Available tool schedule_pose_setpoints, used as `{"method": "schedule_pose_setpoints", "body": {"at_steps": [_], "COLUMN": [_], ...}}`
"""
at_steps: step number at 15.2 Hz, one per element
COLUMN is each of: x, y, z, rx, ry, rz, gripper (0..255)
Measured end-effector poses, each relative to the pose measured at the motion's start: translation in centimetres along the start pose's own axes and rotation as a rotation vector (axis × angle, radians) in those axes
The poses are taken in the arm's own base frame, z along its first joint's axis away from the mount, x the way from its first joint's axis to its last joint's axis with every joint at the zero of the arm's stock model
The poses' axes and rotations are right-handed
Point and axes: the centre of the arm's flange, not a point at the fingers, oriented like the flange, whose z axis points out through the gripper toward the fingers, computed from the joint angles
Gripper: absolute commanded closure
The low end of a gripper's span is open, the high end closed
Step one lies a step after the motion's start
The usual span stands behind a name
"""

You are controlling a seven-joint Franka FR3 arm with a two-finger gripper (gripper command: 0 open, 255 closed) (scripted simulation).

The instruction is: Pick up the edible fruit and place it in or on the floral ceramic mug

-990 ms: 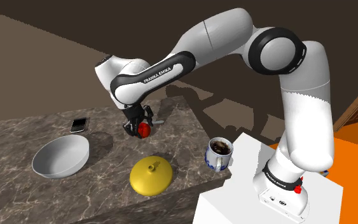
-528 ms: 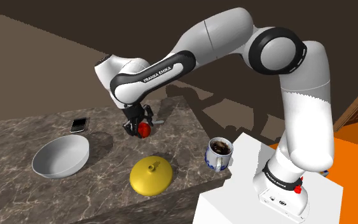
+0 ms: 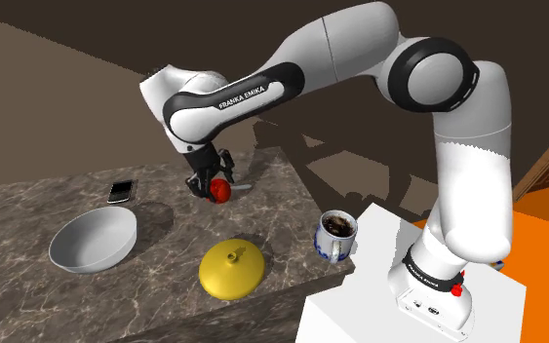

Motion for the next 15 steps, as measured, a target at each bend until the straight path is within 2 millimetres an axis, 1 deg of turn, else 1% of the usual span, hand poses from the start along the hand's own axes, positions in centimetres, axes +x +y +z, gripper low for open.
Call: {"method": "schedule_pose_setpoints", "body": {"at_steps": [15], "x": [-1.9], "y": [1.6], "z": [-7.7], "rx": [0.0], "ry": [0.0], "rz": [0.0], "gripper": [255]}}
